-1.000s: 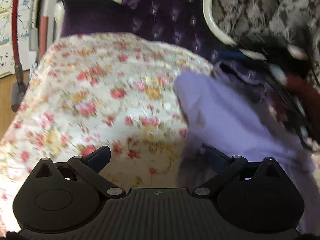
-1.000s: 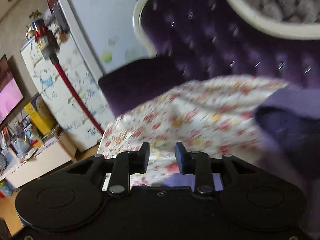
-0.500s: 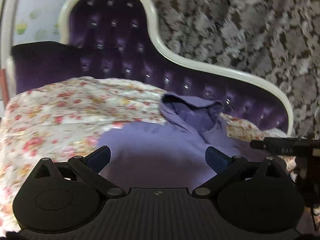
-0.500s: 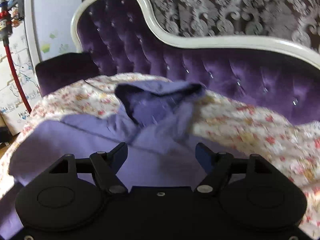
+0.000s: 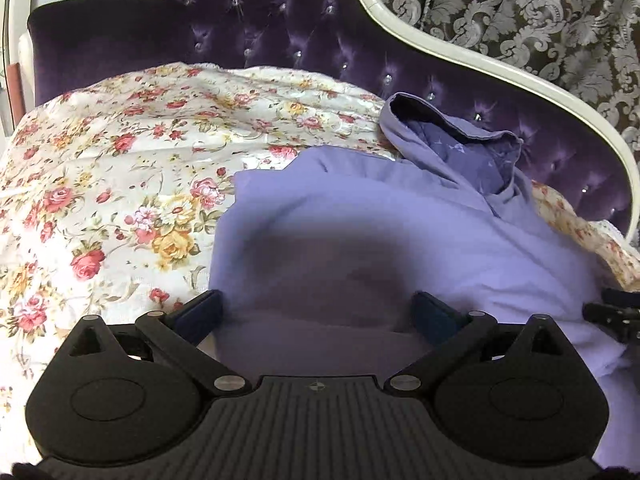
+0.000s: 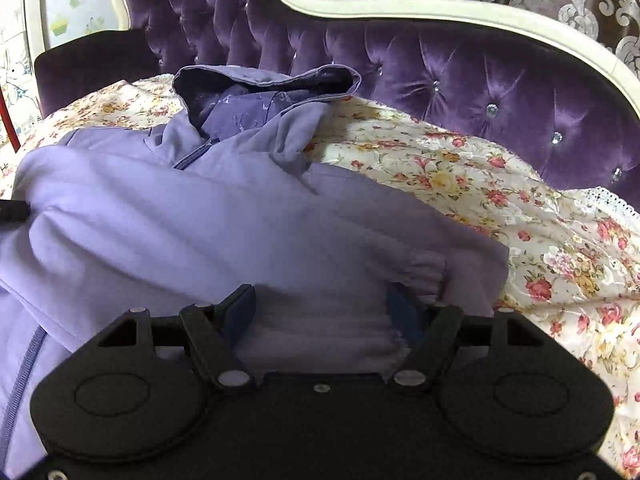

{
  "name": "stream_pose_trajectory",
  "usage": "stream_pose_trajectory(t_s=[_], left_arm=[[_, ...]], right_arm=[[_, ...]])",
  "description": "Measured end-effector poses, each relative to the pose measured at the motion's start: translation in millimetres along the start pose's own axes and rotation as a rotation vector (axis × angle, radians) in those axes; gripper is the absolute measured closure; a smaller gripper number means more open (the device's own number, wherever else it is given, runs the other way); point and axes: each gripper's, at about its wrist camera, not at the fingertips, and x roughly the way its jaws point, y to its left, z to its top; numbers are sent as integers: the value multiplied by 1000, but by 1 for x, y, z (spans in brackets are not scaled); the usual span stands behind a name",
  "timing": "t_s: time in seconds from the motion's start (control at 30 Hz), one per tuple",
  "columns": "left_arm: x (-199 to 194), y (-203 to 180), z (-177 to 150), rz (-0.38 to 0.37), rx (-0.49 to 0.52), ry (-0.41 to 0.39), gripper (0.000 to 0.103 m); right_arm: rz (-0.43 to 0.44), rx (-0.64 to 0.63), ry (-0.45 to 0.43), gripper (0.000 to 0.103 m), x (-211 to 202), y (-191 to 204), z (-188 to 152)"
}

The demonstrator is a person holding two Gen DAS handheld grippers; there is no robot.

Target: Fold small clothes

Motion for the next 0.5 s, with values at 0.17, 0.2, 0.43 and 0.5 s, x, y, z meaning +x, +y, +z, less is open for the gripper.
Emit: stream_pose_trajectory(t_s=[0.17, 0.2, 0.43, 0.5], left_arm=[[-26, 2, 29, -98, -65, 42, 0], [-32, 1, 38, -117, -73, 36, 0], [-47, -42, 115, -137, 42, -43, 0], [-38, -58, 132, -114, 90, -74, 0]], right_arm=[[114, 55, -15, 25, -24, -16, 26], [128, 66, -25, 25, -30, -20, 35], [204, 157, -56, 24, -26, -43, 104], [181, 153, -65, 24, -13, -43, 119]])
